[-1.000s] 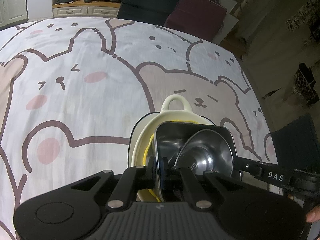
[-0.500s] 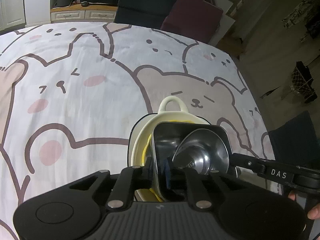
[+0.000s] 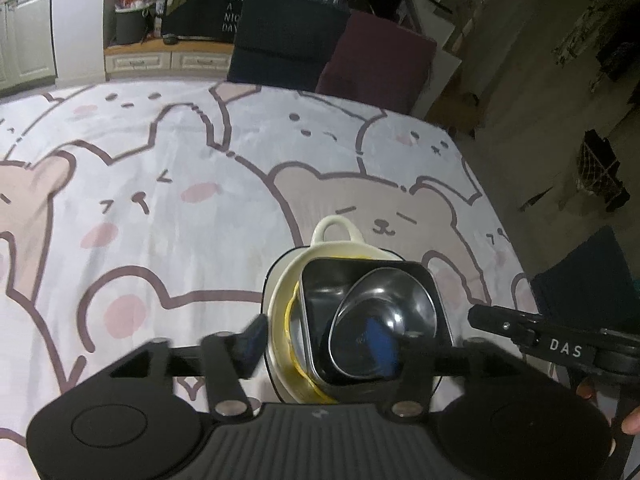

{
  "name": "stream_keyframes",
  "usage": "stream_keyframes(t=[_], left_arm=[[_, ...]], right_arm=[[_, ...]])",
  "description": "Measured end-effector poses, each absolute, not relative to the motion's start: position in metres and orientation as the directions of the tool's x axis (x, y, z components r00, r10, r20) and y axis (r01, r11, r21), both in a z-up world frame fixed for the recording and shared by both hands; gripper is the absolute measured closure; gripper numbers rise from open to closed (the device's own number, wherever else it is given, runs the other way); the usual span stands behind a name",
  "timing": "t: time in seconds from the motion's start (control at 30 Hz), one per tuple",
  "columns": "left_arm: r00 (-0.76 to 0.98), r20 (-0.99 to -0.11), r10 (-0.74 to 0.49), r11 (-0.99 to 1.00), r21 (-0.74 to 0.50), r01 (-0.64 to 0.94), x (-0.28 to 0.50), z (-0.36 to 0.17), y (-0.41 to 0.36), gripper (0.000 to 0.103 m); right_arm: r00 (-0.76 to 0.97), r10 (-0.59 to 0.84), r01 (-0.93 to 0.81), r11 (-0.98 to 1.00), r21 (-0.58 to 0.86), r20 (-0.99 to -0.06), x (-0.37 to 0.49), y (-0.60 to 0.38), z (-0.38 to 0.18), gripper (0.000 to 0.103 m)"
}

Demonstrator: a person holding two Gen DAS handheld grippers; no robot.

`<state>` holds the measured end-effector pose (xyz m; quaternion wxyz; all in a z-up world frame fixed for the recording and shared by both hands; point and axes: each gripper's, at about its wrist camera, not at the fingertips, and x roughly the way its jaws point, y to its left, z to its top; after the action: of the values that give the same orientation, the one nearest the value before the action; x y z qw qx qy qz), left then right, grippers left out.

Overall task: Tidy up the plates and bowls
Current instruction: 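Open both grippers and pull them back from the stack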

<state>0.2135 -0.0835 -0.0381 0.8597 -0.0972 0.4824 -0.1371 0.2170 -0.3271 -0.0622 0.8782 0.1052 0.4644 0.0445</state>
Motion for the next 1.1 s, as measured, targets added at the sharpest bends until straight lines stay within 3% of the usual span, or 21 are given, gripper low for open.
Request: stream_keyframes(t=[0.07,0.17,0.23,0.4,0.57,0.87,1.1], left_arm=[[0.526,-0.790,-0.314,0.949,-0.281,0.144,0.205,-0.031,-0.082,0.019],[0.571,-0.769,-0.288,0.957,-0.247,0.150,0.189,-0.020,-0.081,0.004],[0.596,-0.747,-0.296,0.954,-0.261,0.147,0.176,-0.013,-0.077,0.001],[0.688,-0.684,-0.242,0.970,-0.197,0.144,0.139,0.007,-0.071,0.000],[0.744,-0.618,-0.254,0.964,-0.225,0.142,0.099,0.015,-0.059,0.000],[0.815,-0.546,-0.192,0.981,-0.137,0.139,0.031,-0.006,-0.063,0.000],[0.831,-0.523,-0.190,0.980,-0.144,0.134,0.004,-0.025,-0.059,0.000]], right_arm=[[0.583,0.166,0.015,0.976,0.215,-0.795,0.210,-0.328,-0.056,0.061],[0.613,0.147,0.003,0.982,0.189,-0.776,0.196,-0.327,-0.046,0.049],[0.632,0.145,-0.008,0.983,0.181,-0.761,0.187,-0.326,-0.039,0.045],[0.715,0.129,-0.044,0.989,0.139,-0.687,0.152,-0.321,-0.018,0.016],[0.780,0.136,-0.064,0.988,0.139,-0.611,0.114,-0.316,-0.007,0.000],[0.851,0.125,-0.080,0.991,0.111,-0.510,0.042,-0.311,-0.016,0.000],[0.869,0.118,-0.084,0.992,0.091,-0.481,0.004,-0.309,-0.040,0.000]])
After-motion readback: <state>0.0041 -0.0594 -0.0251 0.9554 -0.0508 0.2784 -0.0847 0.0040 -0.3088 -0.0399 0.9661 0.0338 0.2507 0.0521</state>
